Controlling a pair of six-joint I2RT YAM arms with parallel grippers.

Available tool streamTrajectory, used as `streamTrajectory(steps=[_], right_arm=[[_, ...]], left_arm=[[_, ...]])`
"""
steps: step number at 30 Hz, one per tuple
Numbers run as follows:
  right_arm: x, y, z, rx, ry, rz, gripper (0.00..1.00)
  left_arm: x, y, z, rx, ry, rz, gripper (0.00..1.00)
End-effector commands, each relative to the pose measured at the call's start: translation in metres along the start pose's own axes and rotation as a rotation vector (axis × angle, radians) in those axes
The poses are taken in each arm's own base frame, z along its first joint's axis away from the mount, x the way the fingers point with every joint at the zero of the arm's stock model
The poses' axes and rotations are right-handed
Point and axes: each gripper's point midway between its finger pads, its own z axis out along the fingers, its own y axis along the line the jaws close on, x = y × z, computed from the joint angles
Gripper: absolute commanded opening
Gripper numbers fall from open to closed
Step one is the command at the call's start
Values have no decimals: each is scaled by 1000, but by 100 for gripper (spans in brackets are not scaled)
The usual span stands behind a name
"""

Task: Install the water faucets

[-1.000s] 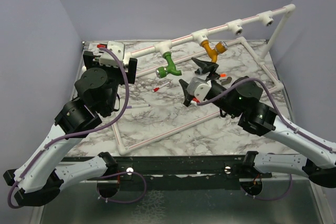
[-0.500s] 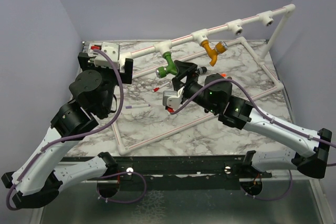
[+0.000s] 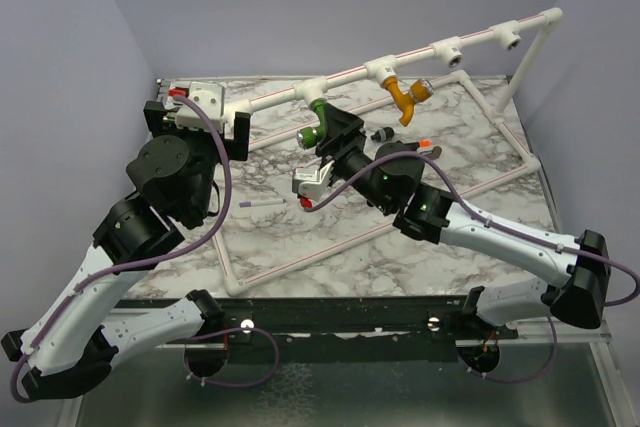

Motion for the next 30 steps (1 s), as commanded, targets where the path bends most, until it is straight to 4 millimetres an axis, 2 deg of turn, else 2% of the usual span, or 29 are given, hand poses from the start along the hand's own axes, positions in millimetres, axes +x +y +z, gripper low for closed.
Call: streamTrajectory(steps=[1,3,5,11,17,25,30], right_arm=[[5,3,4,35,56,-81,61],[5,5,4,43,60,-76,58],[5,8,4,51,64,-69,49],[-2,18,5,80,62,39,2],[-4,20,4,195,86,274,0],[-18,9,7,332,31,715,1],[-26,-2,8,376,-23,911,0]], left_arm=[[0,7,-4,-22,-3,4,99],[0,7,-4,-21,-3,4,99],[0,7,-4,-21,-4,5,99],[1,6,-4,-18,-2,10,99],[1,8,-6,-19,-6,3,99],[0,10,-8,-16,-14,-7,99],[-1,11,-10,-10,-21,-13,99]])
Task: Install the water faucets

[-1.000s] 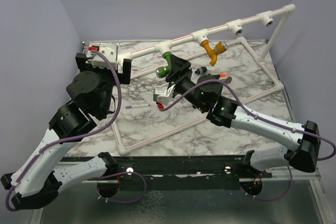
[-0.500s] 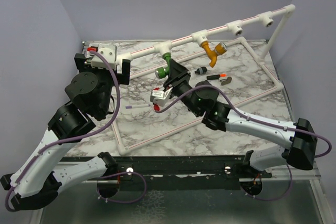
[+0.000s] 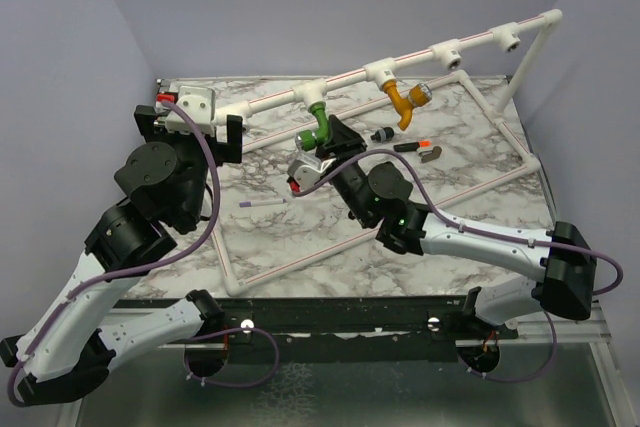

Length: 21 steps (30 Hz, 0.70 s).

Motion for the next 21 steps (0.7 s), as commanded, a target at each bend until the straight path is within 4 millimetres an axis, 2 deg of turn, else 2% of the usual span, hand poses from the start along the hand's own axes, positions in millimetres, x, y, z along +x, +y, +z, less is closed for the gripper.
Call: streamTrajectory(steps=[1,10,17,18,21], right_arm=[[-39,-12,7,116,-141,595,1],[-54,-28,5,137,-192,856,1],[-45,-22,4,112,-138,771,0],[-44,-23,2,111,-135,752,4],[-39,-21,-2,88,-115,677,30]], left_arm=[[1,4,-4,-7,-5,0,99],[-1,10,-10,-4,-18,-19,99],[-1,11,-12,2,-24,-24,99],[-2,11,-12,3,-26,-27,99],[-1,12,-13,3,-25,-26,99]])
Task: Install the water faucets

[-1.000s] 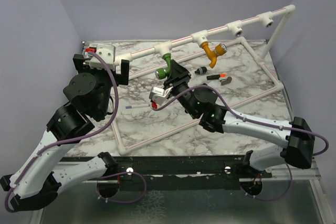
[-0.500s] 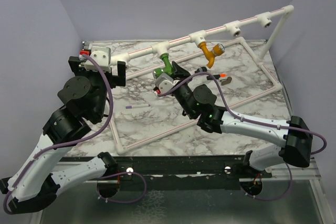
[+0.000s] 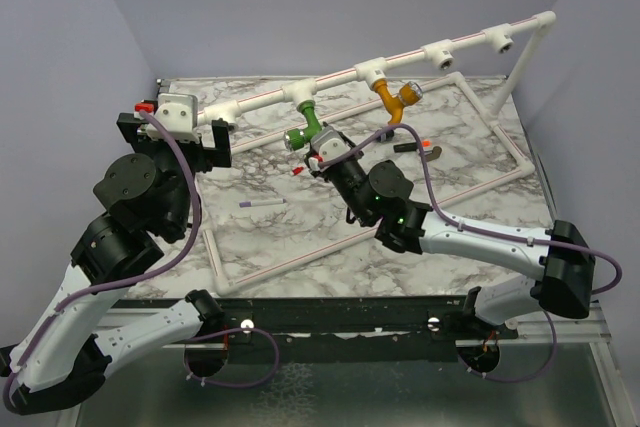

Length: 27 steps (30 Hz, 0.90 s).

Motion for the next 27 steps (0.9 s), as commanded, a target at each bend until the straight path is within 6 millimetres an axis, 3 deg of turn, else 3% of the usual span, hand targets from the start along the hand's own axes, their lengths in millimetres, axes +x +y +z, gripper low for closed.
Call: streamTrajectory(steps=[1,5,11,18,27], right_arm=[[-43,-14,-5,20,-109,40,36],[-43,-19,-10,-5,-92,-57,59],[-46,-21,-16,-78,-70,-235,79],[-45,-9,-15,-219,-51,-497,85],[-34,-4,-2,-253,-22,-850,85]], left_arm=[[3,-1,-2,9,4,4,99],[3,-1,-2,10,5,1,99],[4,-2,-2,10,9,5,99],[3,-2,-1,9,10,4,99],[4,-1,0,2,15,11,99]])
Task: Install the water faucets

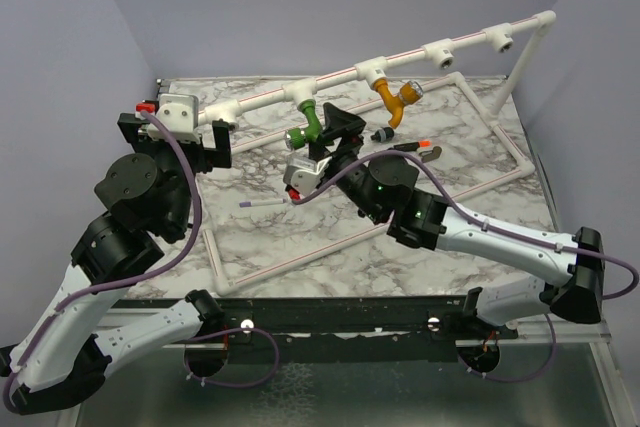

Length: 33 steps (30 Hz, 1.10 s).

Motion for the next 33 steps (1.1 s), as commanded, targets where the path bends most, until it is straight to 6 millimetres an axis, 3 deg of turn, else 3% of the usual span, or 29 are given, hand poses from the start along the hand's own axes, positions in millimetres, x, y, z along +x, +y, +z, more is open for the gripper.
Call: streamTrajectory(steps=[1,8,14,19,24,33], right_arm=[[-3,10,10,-65,5,-236,85],[-6,20,22,-82,-4,-304,80],[-7,27,28,-75,-13,-309,67],[-7,30,31,-48,-18,-291,41],[-7,30,33,-2,-20,-238,1],[-11,13,29,122,-49,105,1]], left_arm=[[2,-1,0,2,9,8,99],[2,-1,0,0,11,11,99],[2,0,0,-2,10,12,99],[3,-1,1,-1,13,15,99],[3,0,0,-5,14,15,99],[3,1,0,-8,15,15,99]])
